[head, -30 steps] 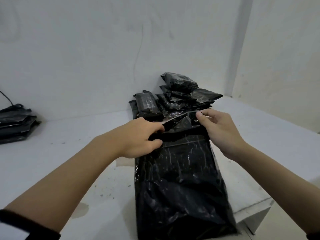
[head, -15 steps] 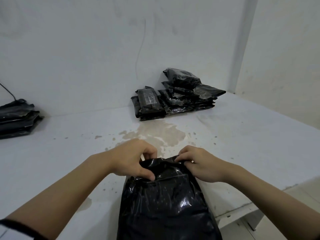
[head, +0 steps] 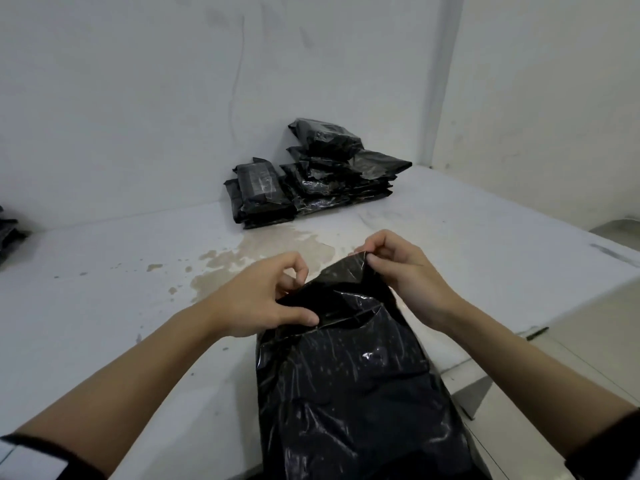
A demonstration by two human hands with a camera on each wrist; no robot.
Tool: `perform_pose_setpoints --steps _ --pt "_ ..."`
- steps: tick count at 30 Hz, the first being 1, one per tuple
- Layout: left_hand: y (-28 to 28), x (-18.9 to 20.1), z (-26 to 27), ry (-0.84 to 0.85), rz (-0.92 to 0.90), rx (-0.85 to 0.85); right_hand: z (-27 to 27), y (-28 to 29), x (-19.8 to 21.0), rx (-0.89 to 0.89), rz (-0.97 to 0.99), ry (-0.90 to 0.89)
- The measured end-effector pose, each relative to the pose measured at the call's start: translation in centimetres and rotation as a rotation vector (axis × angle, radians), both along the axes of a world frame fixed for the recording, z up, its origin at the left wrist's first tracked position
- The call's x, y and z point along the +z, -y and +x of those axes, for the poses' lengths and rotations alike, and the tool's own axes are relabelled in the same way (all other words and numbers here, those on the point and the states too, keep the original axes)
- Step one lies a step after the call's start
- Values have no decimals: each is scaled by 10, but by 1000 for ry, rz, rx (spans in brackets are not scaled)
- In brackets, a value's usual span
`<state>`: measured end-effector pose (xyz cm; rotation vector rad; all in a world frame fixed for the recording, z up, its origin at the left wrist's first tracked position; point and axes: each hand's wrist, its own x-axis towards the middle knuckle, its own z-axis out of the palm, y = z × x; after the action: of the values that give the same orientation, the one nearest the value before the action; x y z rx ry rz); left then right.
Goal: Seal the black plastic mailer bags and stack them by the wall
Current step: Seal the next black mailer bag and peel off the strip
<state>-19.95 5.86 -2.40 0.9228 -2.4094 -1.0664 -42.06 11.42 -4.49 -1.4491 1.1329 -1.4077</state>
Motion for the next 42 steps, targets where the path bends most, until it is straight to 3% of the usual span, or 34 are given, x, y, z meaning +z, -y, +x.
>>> perform_pose_setpoints --steps 3,6,11,16,21,28,31,37,39,42 --pt "-5 -2 -24 -113 2 -9 -12 -13 1 -65 -21 44" --pt "-9 -1 -45 -96 -62 -43 -27 -27 -2 -163 -31 56" --pt "-18 5 -68 61 -256 -146 -46 -54 -10 -271 -30 68" --pt "-20 8 -77 260 -501 -190 -53 -72 -20 -351 -25 -166" --pt "-25 7 -67 220 -538 -111 -57 -80 -8 -340 -120 -497" --pt "-37 24 -49 -151 -365 -60 -52 -77 2 -383 -134 -514" --pt "-36 25 -42 -132 -474 14 -50 -76 3 -442 -150 -607" --pt "-34 30 -50 72 -853 263 -53 -66 18 -550 -206 -612" --pt "-24 30 -50 85 -828 245 -53 -61 21 -569 -229 -620" --pt "-12 31 -49 -54 -676 187 -51 -52 22 -572 -276 -616"
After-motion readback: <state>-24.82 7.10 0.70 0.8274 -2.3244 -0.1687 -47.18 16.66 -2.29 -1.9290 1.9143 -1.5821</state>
